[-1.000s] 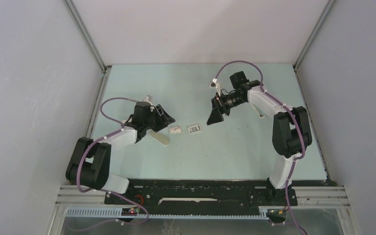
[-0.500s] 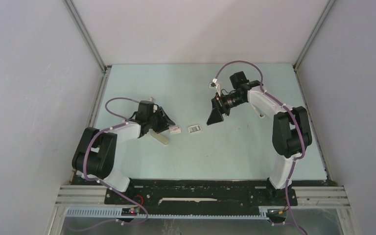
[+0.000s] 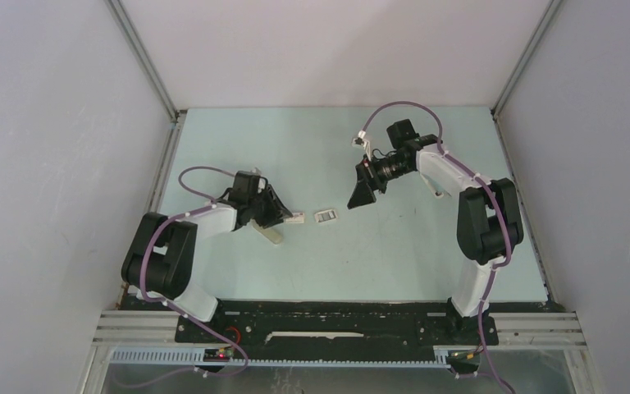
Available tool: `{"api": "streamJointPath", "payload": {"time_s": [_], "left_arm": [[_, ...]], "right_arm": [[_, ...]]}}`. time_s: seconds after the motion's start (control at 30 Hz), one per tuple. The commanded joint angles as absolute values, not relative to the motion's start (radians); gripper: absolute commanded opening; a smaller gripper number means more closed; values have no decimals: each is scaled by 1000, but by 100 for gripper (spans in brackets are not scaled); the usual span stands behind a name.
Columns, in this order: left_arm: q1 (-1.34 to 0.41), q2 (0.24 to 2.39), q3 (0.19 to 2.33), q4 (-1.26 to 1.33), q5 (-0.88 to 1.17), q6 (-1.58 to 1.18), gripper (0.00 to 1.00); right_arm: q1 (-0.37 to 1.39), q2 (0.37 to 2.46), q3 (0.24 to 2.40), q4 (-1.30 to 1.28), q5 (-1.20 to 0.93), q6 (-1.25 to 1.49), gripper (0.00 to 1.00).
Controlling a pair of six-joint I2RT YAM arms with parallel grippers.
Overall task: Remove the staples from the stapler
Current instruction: Pick up the shell from the center of the board.
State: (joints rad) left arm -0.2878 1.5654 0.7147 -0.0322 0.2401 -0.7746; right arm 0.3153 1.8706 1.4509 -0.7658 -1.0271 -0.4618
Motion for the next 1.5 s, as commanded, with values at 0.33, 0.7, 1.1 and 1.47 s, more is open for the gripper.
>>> {"api": "streamJointPath", "payload": {"time_s": [0.33,0.7,1.1,1.47], "left_arm": [[-308,1557,760,-46,258,-776,34],[-307,1539,732,36,293,-824,32],[-301,1529,685,115,323,-869,29],[-284,1498,631,208,362,-916,21]], "right_arm": [[311,1823,1441,-755,-1041,-456,90],[310,1822,1431,-751,-1042,-459,90],[310,1821,1419,-749,-1039,-460,90],[310,1819,1419,-749,-1038,-460,90]]}}
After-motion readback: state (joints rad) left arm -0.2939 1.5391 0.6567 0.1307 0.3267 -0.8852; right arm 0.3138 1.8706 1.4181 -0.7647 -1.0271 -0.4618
